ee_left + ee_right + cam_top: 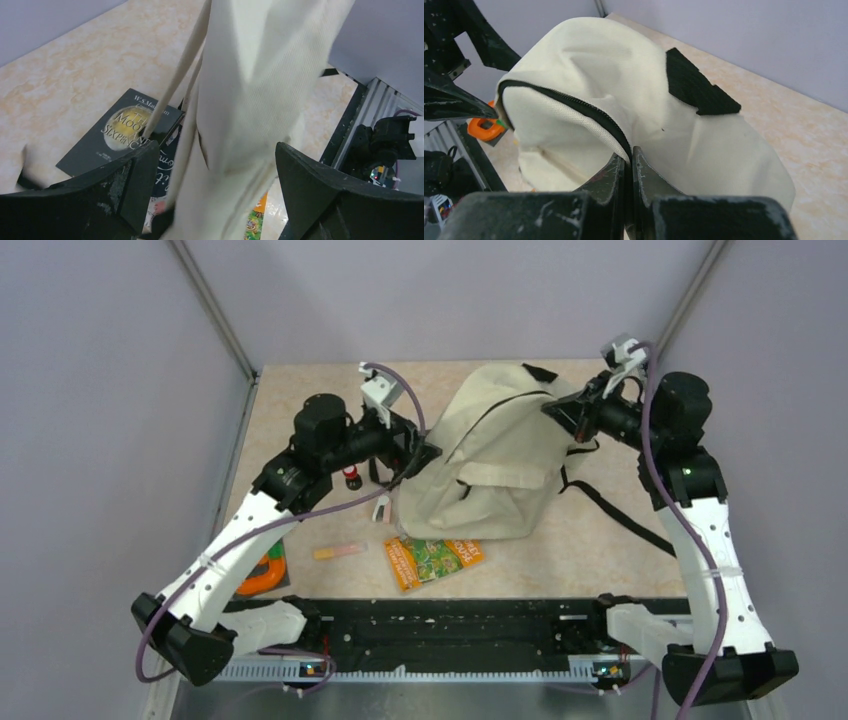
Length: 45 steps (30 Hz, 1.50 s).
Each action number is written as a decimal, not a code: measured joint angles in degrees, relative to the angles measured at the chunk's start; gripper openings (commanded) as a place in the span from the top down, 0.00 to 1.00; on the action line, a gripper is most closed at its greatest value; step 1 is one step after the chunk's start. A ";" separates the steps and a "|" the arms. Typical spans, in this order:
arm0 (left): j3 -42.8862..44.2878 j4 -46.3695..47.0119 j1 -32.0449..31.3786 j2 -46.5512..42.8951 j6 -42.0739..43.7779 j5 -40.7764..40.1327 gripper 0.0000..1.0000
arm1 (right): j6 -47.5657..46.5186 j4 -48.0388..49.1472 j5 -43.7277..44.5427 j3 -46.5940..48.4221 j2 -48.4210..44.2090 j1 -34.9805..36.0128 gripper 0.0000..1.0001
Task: Pack the student bag
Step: Pick up the student bag at the center of the board.
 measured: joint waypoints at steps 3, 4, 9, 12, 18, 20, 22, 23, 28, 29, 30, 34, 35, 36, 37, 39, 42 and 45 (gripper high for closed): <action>0.50 0.48 -2.86 2.34 1.22 -1.07 0.09 | -2.16 -0.20 1.68 1.14 2.91 4.57 1.00; 0.50 0.28 -3.69 2.64 1.88 -1.53 0.09 | -3.17 -0.42 2.75 1.86 3.85 6.12 1.00; 0.46 1.73 -6.88 1.36 4.48 -3.02 0.08 | -7.78 -1.36 8.68 5.86 9.05 13.57 1.00; -0.15 3.56 -8.63 -1.33 6.45 -4.48 0.07 | -9.57 -1.53 11.61 6.99 11.17 16.92 1.00; -3.50 8.66 -11.52 -9.60 9.79 -9.99 0.05 | -11.61 -1.38 14.93 7.37 12.83 20.15 1.00; -2.84 9.62 -11.74 -9.64 9.86 -10.21 0.05 | -11.78 -1.07 15.39 7.37 12.94 21.27 1.00; -0.83 9.79 -12.35 -7.91 9.88 -10.60 0.04 | -11.91 -0.55 15.76 7.37 13.09 22.53 1.00; 0.13 9.88 -12.96 -6.69 10.08 -11.17 0.04 | -11.96 -0.33 15.96 7.37 13.16 23.26 1.00; 1.09 9.40 -15.91 -1.03 12.28 -16.04 0.02 | -12.15 0.59 16.55 7.34 13.16 26.29 1.00; 1.09 9.16 -16.13 -0.04 12.85 -17.16 0.02 | -12.15 0.94 16.59 7.30 13.16 26.93 1.00; 1.09 8.96 -16.22 0.55 13.09 -17.88 0.02 | -12.13 1.22 16.59 7.30 13.16 27.41 1.00; 1.09 8.20 -16.24 1.90 14.56 -21.24 0.27 | -12.09 2.05 16.76 7.23 13.16 28.50 1.00; 1.09 8.07 -16.22 2.01 14.80 -21.99 0.38 | -11.98 2.27 16.85 7.23 13.16 28.59 1.00; 1.09 7.85 -16.22 2.12 15.02 -22.51 0.49 | -11.69 2.62 16.94 7.17 13.16 28.70 1.00; 1.09 7.58 -16.22 2.16 15.32 -23.08 0.61 | -11.43 3.13 17.22 6.91 13.09 28.81 0.95; 1.01 7.04 -16.22 2.23 15.87 -24.06 0.93 | -10.69 3.82 17.86 6.29 12.98 28.92 0.69; 0.26 6.78 -16.26 2.23 16.17 -26.84 1.00 | -9.09 5.53 20.70 5.03 12.59 29.09 0.38; -0.39 6.86 -16.28 2.19 15.61 -30.38 1.00 | -7.08 6.67 27.26 3.76 10.99 29.29 0.25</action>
